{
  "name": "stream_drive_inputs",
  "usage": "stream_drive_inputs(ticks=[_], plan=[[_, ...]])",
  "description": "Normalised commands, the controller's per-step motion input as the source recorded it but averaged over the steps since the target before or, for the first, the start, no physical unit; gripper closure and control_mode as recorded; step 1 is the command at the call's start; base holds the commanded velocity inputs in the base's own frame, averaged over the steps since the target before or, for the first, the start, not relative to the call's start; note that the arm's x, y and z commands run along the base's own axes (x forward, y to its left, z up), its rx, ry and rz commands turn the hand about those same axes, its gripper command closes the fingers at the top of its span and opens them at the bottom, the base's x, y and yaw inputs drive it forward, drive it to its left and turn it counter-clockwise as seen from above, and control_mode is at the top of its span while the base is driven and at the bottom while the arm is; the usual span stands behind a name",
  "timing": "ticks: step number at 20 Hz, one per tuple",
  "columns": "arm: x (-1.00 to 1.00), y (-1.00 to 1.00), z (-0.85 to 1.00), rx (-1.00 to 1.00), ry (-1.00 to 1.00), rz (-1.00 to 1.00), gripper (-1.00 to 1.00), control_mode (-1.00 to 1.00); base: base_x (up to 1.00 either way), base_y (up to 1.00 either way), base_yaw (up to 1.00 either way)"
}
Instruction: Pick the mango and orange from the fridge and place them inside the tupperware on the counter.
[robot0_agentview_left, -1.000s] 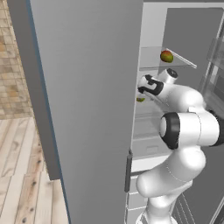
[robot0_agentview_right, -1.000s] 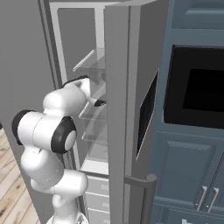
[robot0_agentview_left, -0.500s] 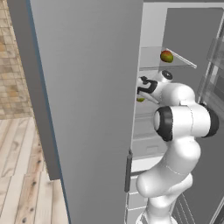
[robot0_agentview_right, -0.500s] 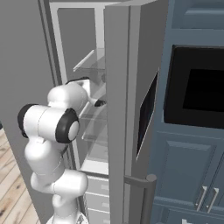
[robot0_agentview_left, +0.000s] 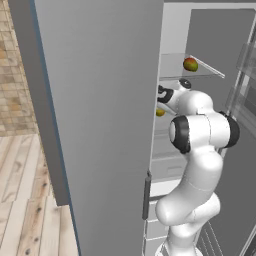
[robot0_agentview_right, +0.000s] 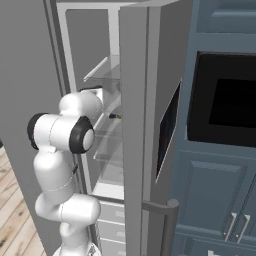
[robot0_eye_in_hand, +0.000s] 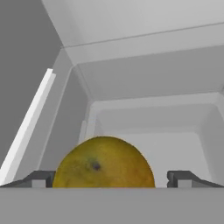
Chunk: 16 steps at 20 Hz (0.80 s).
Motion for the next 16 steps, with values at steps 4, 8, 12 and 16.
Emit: stream_drive_inputs(ticks=[4,8,12,16], plan=[[0.2,0.0,-0.19,0.0,0.0,0.0,-1.0,-1.0,0.0,0.0,0.0],[-0.02,0.0,-0.39,0.0,0.0,0.0,-1.0,-1.0,0.0,0.0,0.0],[-0.12,0.02,-0.43,0.0,0.0,0.0,-1.0,-1.0,0.0,0.0,0.0],[-0.07,0.08,-0.42,0.0,0.0,0.0,-1.0,-1.0,0.0,0.0,0.0]])
